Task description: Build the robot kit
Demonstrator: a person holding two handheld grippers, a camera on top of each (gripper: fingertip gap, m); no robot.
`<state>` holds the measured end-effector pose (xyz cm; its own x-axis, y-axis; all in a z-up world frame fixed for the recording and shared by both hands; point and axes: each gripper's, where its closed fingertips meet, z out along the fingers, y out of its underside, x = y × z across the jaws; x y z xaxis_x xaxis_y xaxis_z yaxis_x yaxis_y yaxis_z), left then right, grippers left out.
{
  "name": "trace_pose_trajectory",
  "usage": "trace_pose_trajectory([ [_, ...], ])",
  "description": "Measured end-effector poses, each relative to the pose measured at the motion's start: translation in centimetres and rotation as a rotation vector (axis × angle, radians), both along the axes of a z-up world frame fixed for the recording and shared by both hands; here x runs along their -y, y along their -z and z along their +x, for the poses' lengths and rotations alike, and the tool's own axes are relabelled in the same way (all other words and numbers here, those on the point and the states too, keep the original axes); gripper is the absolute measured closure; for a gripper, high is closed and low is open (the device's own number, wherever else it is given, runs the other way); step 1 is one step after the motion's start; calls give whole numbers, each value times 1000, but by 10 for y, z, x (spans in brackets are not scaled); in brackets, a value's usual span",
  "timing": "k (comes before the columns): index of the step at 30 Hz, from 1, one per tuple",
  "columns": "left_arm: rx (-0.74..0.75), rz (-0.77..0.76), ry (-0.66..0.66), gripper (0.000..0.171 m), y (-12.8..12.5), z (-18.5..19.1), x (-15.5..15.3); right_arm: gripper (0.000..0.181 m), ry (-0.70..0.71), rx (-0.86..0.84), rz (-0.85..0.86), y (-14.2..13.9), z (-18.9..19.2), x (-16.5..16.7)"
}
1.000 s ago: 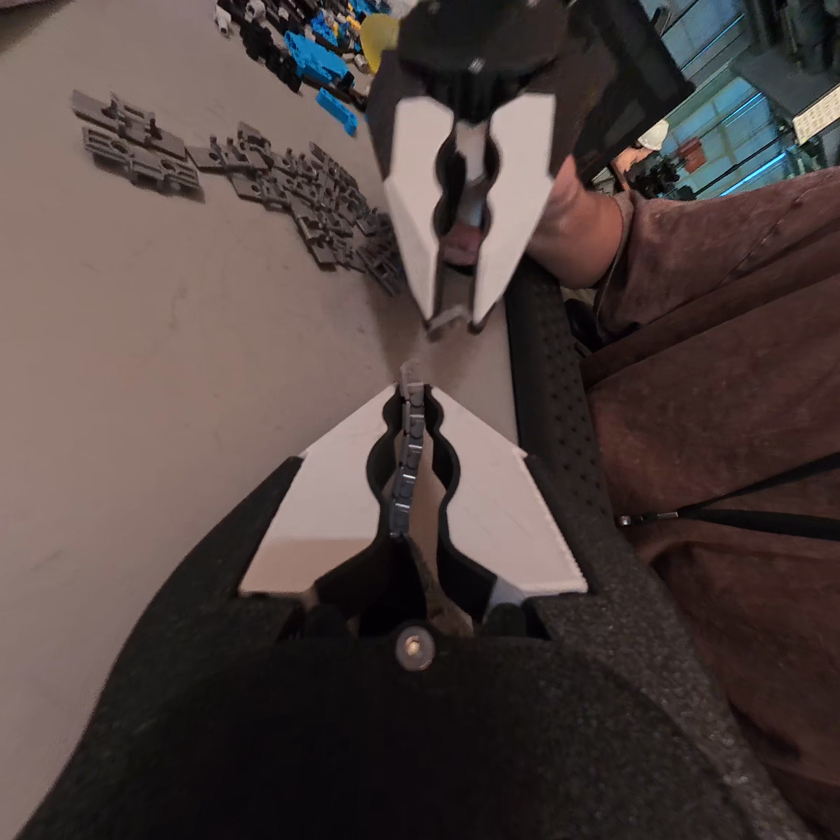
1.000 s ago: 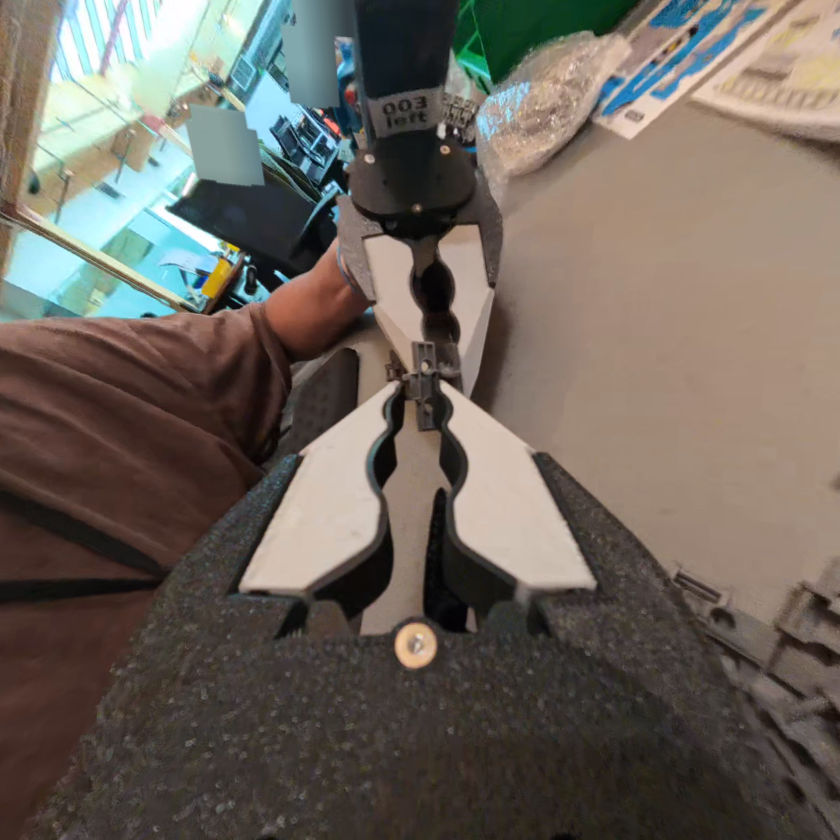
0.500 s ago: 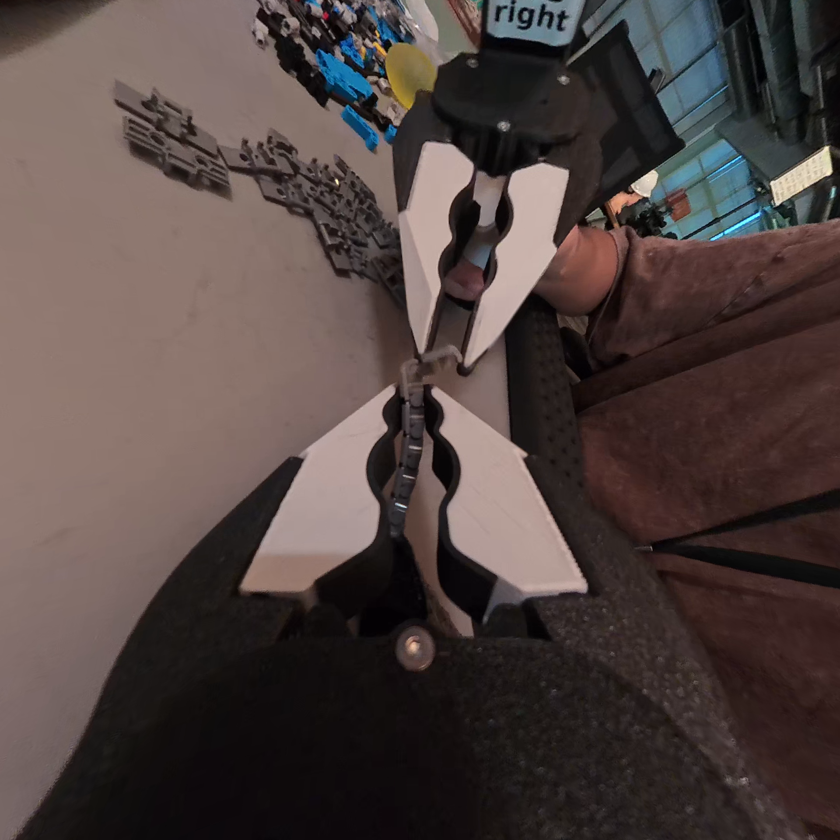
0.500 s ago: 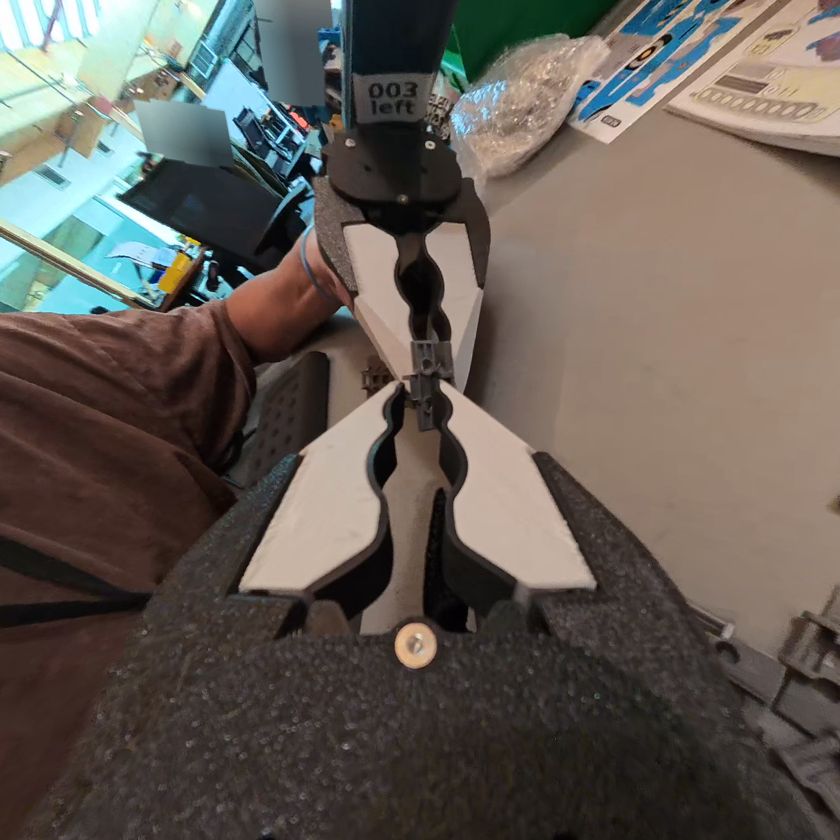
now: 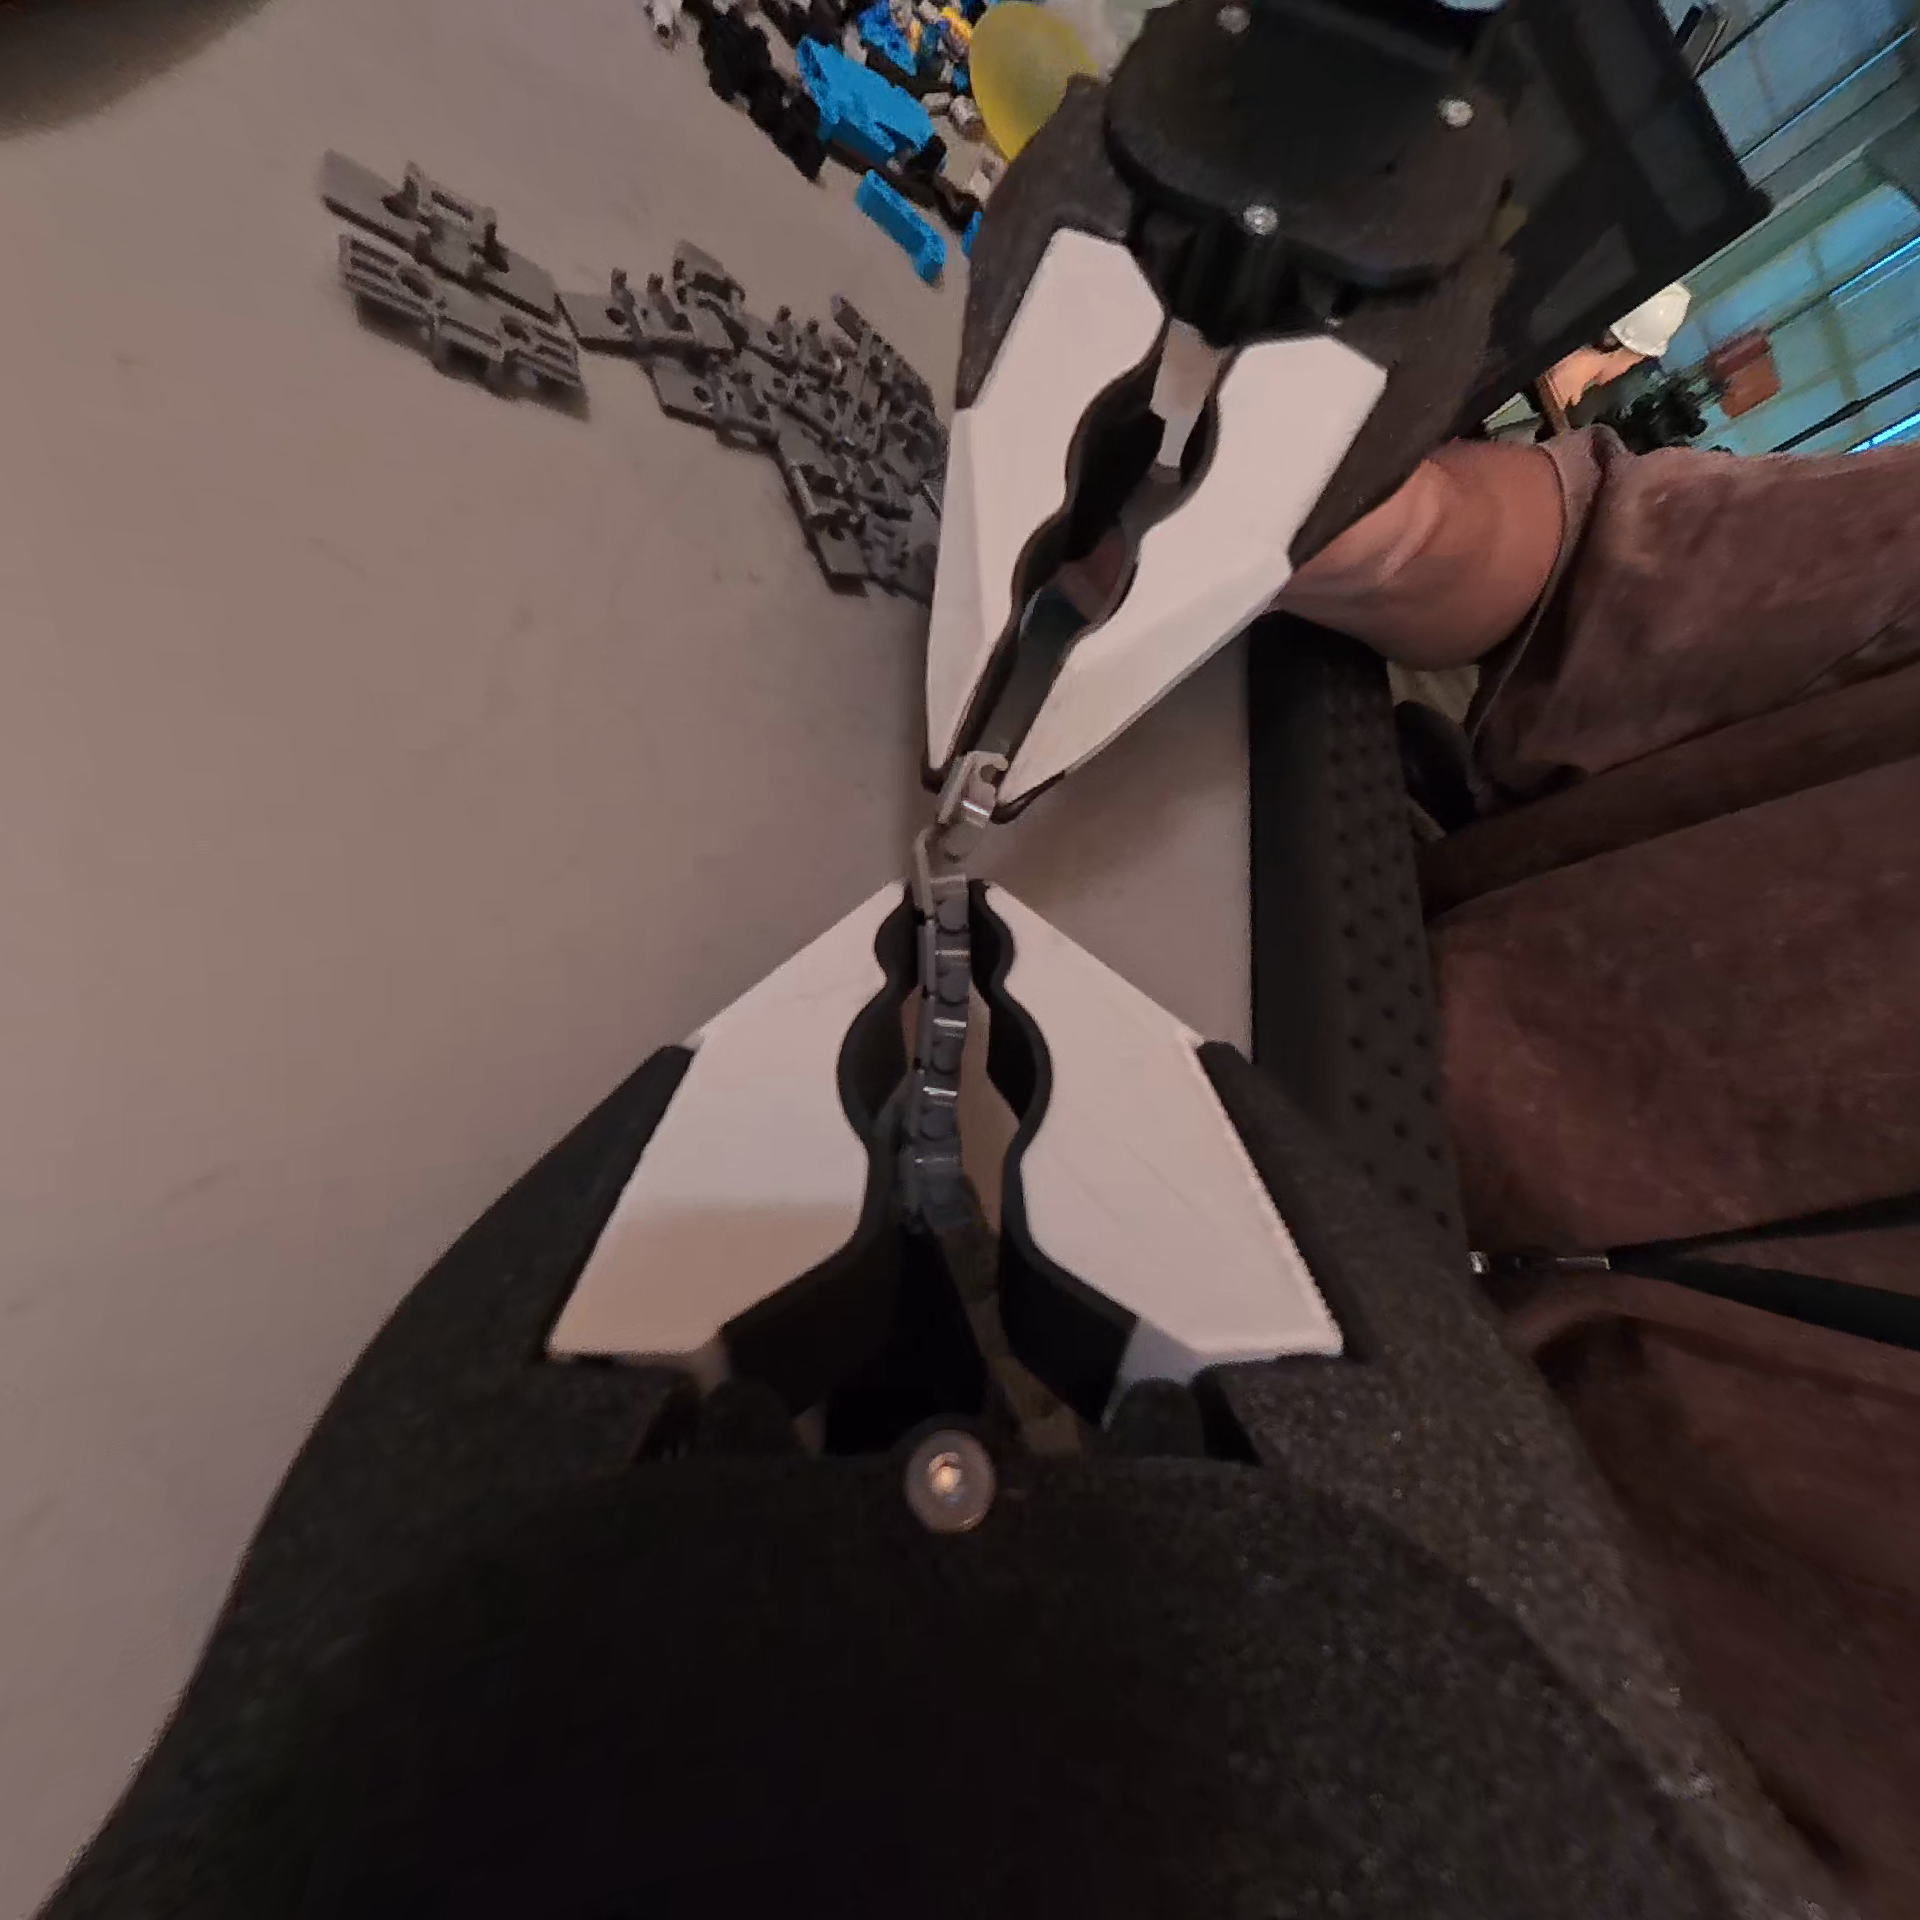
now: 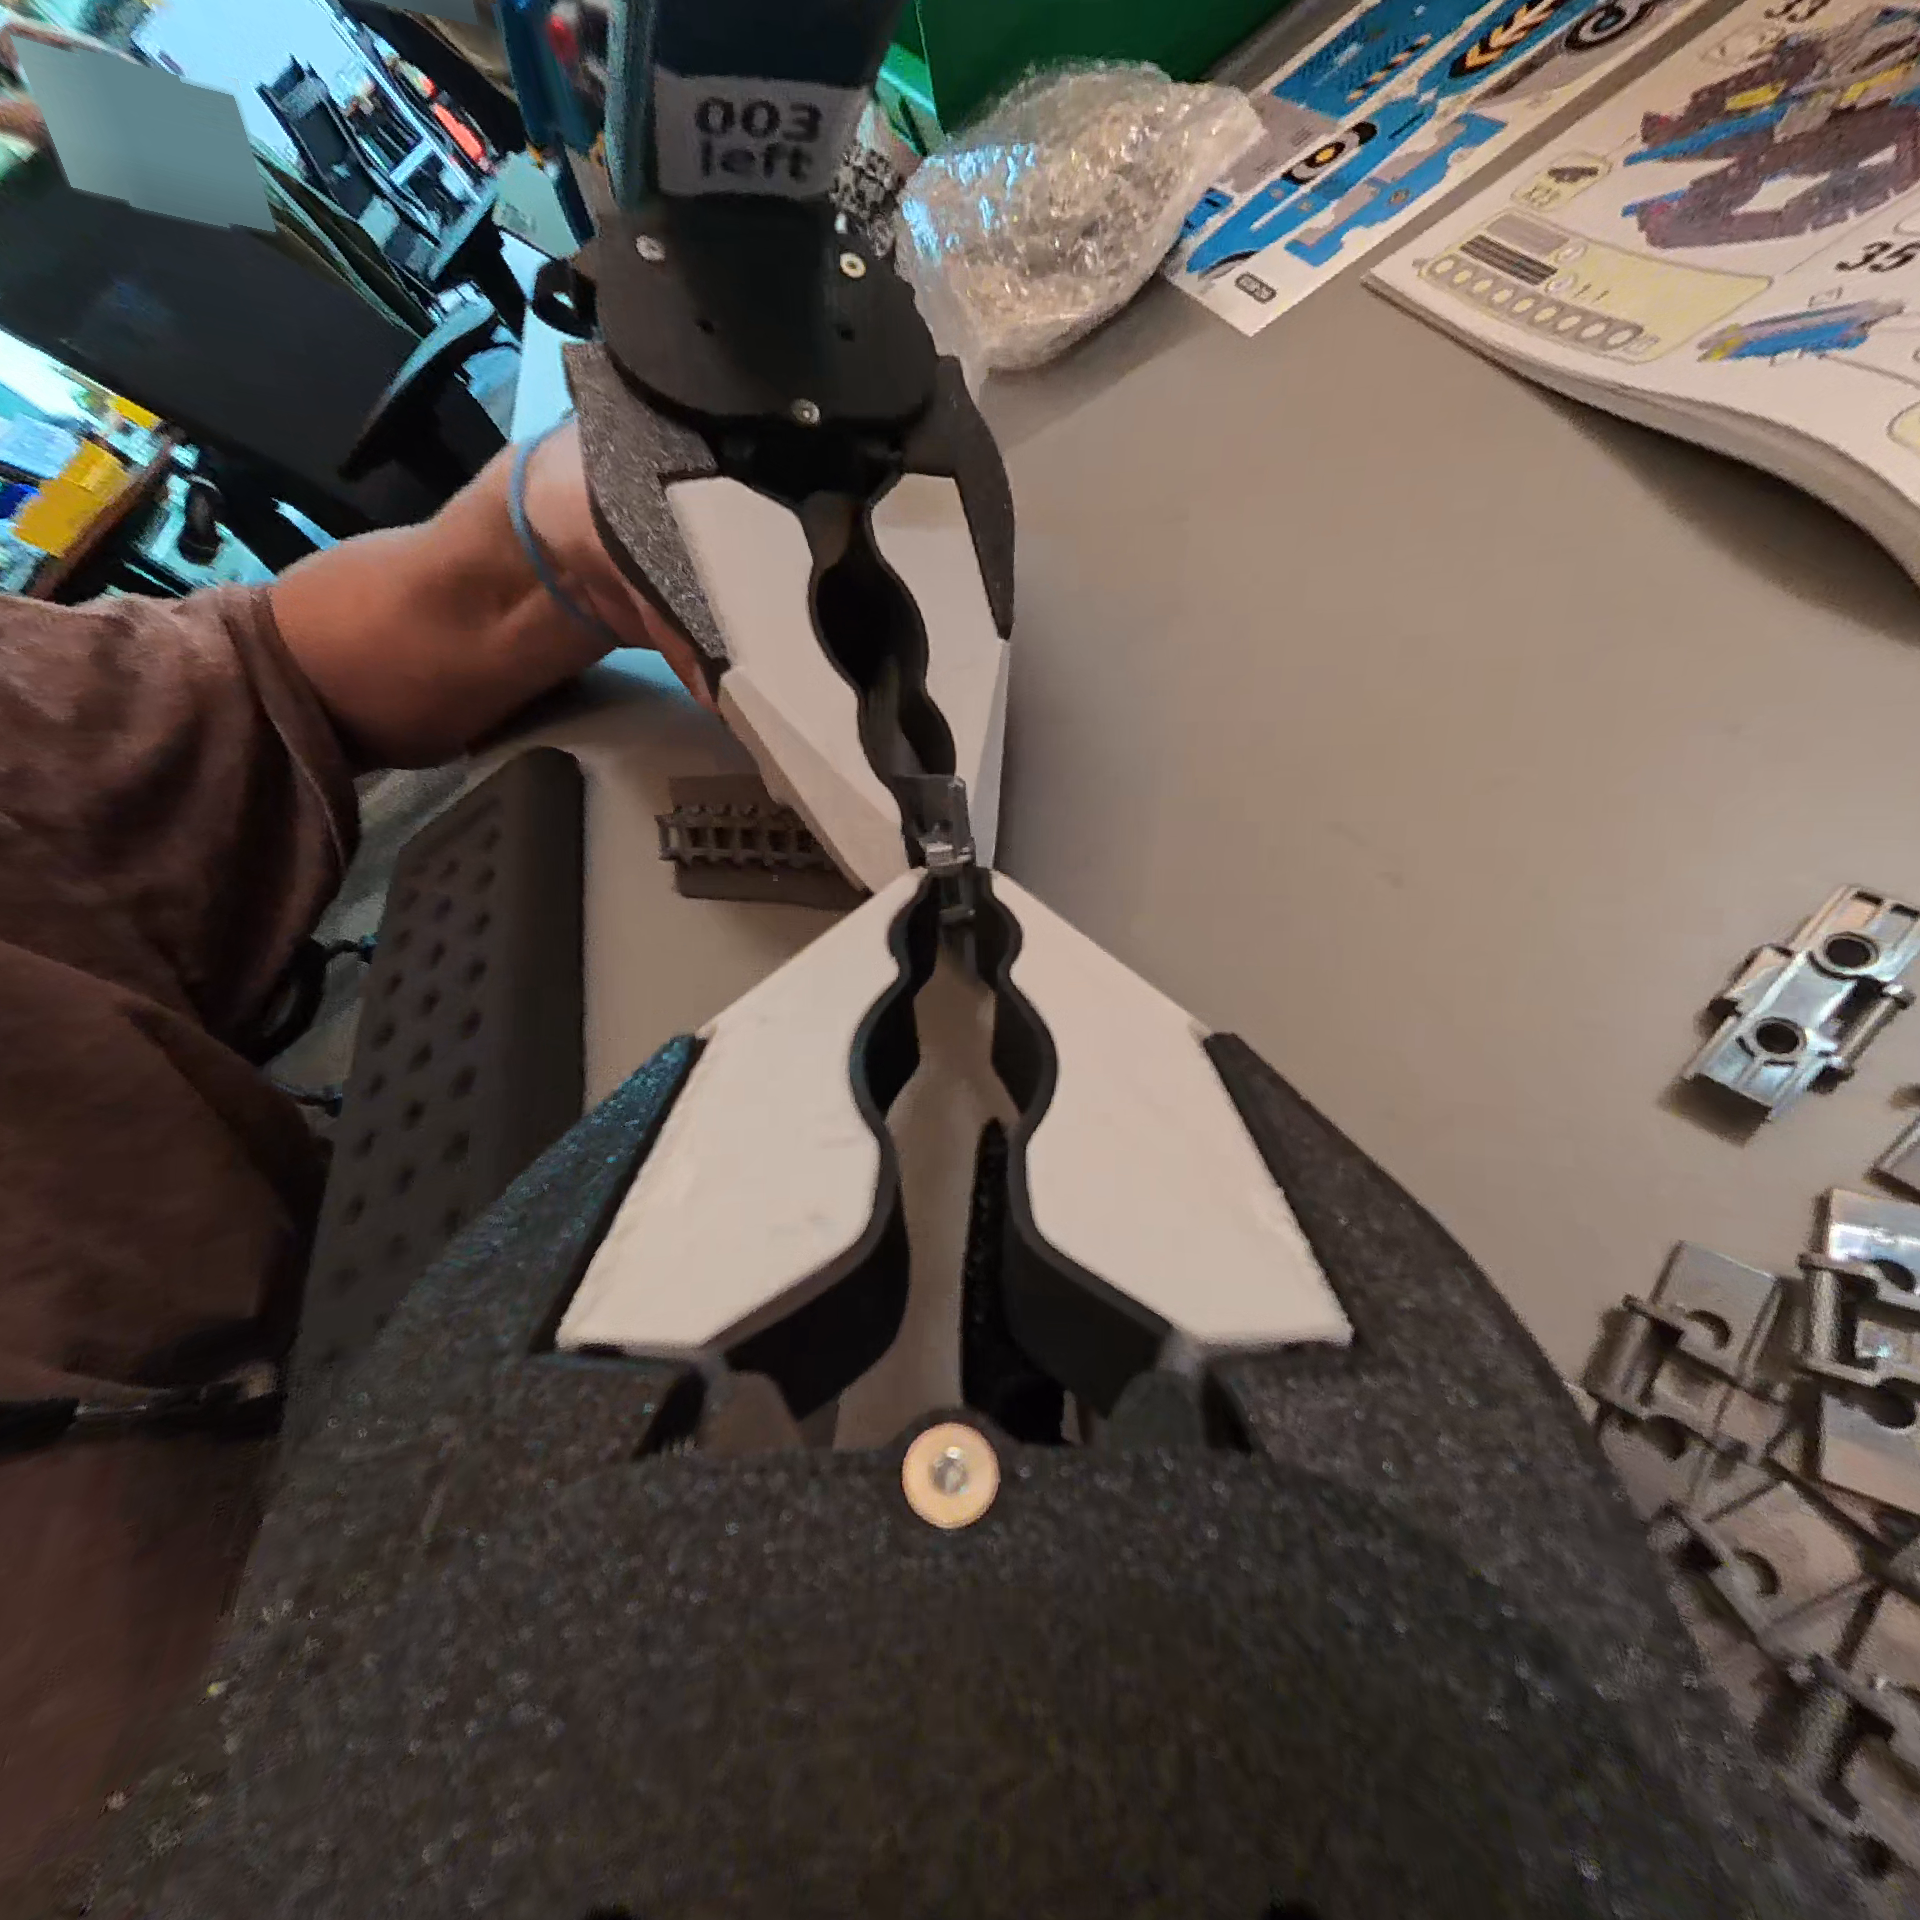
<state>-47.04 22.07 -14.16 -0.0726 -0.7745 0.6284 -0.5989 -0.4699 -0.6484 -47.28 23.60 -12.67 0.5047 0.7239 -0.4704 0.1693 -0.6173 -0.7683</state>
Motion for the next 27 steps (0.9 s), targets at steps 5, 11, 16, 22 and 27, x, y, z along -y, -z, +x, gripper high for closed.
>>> trace_pose_trajectory([
  [5,-37,-15,-46,165,5,1,-5,175,20,195,159,6,1,-4],
  [11,-64,40,-93,166,11,2,-12,176,86,390,301,12,2,-10],
  [16,-72,74,-124,165,13,3,-17,176,151,472,347,14,3,-16],
  [22,-73,93,-140,166,13,4,-18,177,168,637,477,14,3,-17],
  [27,-73,123,-133,166,14,4,-17,177,153,691,517,14,4,-15],
])
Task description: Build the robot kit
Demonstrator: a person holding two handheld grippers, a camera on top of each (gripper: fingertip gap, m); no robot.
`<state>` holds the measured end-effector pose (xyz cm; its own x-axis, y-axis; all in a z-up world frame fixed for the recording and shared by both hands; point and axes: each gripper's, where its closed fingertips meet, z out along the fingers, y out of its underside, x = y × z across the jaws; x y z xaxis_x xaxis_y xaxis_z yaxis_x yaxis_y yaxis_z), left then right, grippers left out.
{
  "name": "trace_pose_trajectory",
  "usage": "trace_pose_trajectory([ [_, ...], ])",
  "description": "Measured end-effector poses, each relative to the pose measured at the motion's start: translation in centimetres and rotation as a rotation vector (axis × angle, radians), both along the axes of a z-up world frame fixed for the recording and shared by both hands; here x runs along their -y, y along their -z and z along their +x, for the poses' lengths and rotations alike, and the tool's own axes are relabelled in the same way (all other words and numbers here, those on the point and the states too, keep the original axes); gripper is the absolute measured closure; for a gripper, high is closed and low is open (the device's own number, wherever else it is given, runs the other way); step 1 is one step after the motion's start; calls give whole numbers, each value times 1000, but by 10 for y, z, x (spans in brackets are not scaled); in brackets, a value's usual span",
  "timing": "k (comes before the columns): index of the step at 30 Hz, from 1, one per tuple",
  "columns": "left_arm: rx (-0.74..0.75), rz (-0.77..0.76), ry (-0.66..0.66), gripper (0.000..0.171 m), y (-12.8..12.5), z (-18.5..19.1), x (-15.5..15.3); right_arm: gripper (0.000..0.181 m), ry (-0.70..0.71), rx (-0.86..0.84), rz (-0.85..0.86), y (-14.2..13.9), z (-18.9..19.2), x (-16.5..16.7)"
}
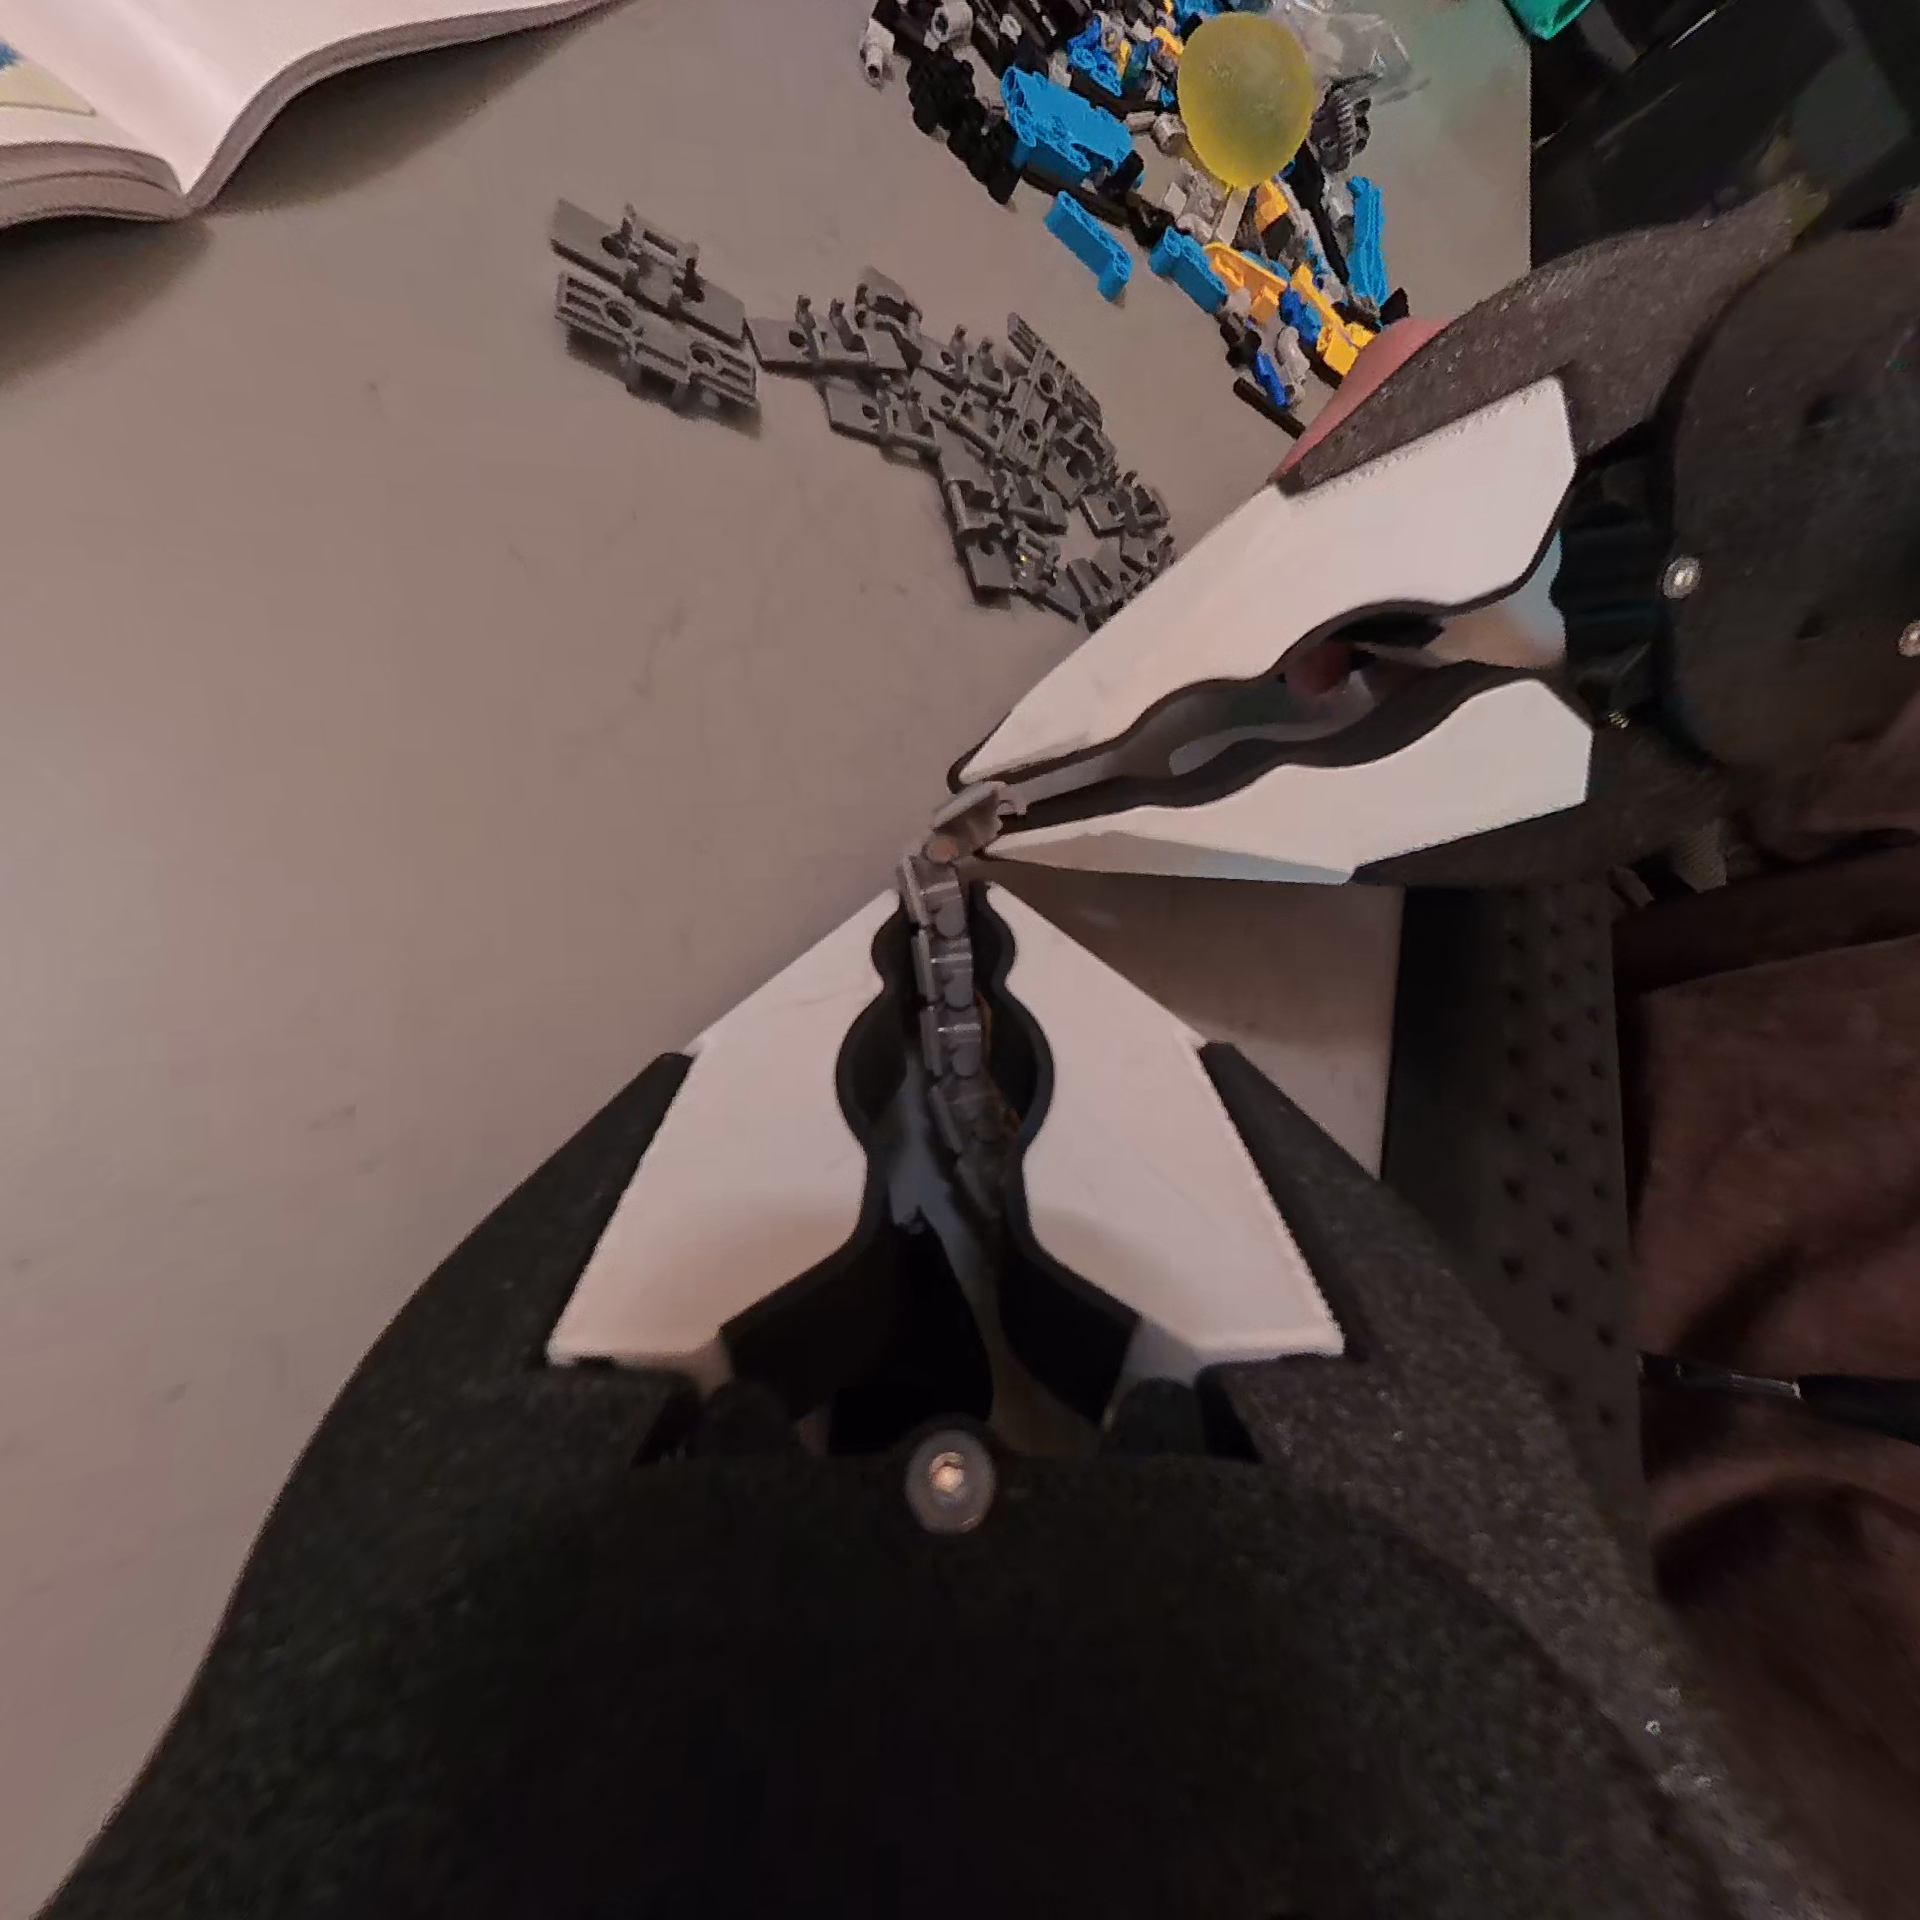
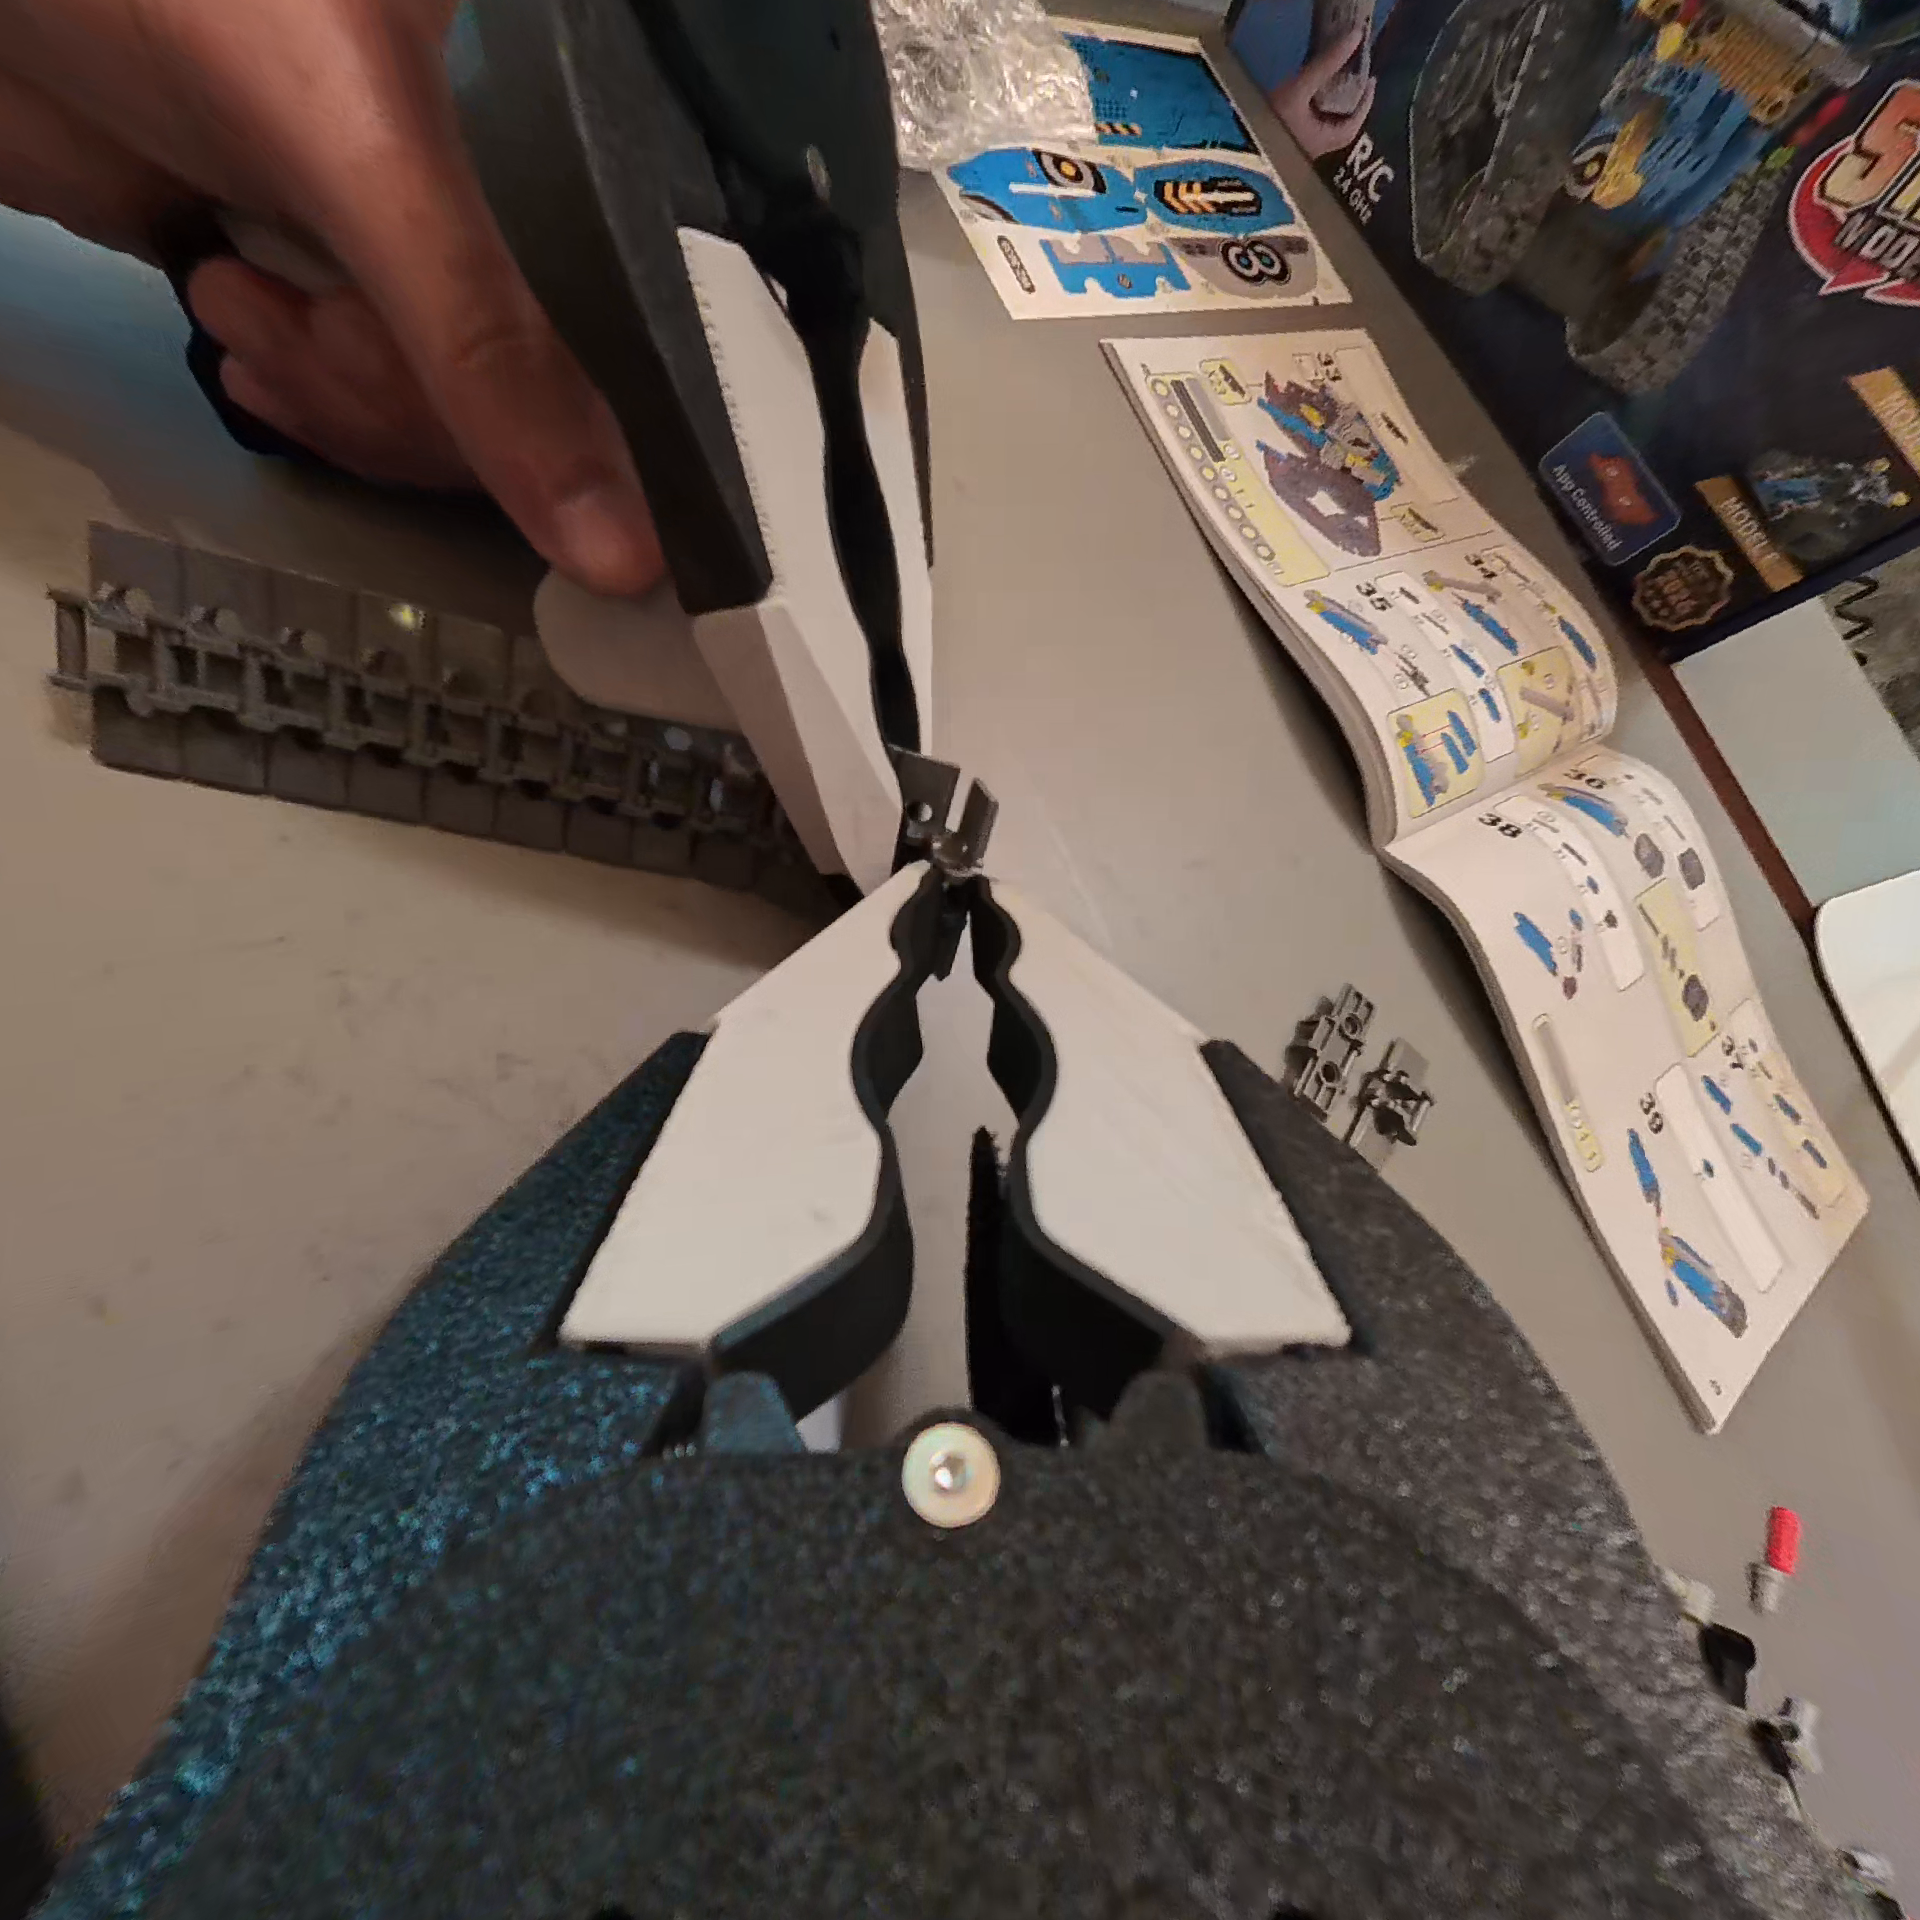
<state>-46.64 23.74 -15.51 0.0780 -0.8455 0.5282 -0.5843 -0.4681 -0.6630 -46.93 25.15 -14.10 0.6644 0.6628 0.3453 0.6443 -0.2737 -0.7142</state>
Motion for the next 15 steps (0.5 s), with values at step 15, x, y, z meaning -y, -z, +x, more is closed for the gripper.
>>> trace_pose_trajectory([
  [15,-8,64,35,163,2,1,3,177,-49,-14,-108,4,0,1],
])
